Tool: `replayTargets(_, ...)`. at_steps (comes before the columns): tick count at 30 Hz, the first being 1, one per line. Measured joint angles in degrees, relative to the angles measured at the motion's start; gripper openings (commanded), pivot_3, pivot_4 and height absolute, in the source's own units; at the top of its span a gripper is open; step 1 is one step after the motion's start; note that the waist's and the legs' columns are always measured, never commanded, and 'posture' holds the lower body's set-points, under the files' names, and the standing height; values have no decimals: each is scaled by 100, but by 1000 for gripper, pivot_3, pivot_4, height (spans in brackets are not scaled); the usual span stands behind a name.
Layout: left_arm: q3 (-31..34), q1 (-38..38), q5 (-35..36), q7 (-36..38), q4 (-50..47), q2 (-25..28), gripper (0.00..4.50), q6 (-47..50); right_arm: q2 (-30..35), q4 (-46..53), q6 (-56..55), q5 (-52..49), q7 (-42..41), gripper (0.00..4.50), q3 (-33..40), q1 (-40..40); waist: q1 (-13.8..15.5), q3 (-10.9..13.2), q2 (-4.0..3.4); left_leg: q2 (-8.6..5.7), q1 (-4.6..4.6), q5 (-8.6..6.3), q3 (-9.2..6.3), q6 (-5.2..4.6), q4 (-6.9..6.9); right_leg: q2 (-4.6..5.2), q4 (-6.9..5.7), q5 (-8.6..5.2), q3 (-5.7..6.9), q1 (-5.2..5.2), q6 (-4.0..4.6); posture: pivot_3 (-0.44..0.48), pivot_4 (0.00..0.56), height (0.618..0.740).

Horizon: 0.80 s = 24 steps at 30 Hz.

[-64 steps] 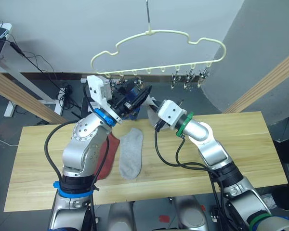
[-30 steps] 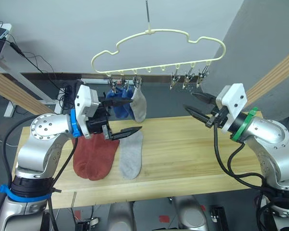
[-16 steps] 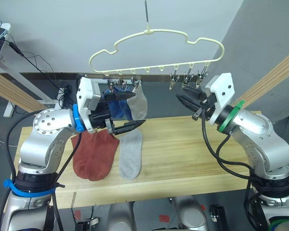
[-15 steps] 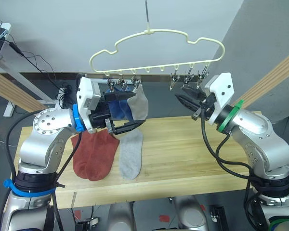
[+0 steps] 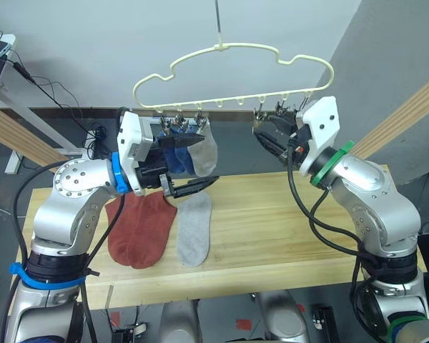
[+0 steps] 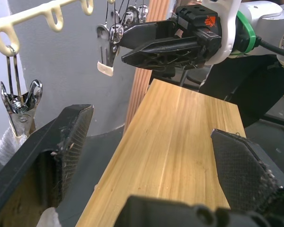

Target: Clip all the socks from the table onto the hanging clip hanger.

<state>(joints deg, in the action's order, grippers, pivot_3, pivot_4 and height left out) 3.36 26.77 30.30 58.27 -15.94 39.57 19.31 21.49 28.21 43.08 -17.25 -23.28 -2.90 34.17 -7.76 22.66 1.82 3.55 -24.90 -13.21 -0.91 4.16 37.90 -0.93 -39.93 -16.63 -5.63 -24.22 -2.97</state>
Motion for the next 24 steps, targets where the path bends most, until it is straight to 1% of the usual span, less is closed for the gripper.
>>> replayTargets(3,-58,9,0,-10,0,-36,4500,1,-140,-16,-1,21,46,2186,-78,145,-4,0,0,2,0,0,-2,0,0,-1,-1,0,3,-1,0,-215,369,730)
replayTargets(15,-79,-42,-2,-30,-21,-57,4500,22,-701,-136,15,35,381,2186,-275,300,-10,0,0,1,0,0,-2,0,0,0,-1,0,1,-1,0,-219,369,730)
replayTargets(24,-80,-43,-18,-42,-20,-113,4500,22,-916,-211,4,67,617,2186,-276,320,-12,0,0,1,0,0,-2,0,0,0,-1,0,1,-2,0,-222,364,730)
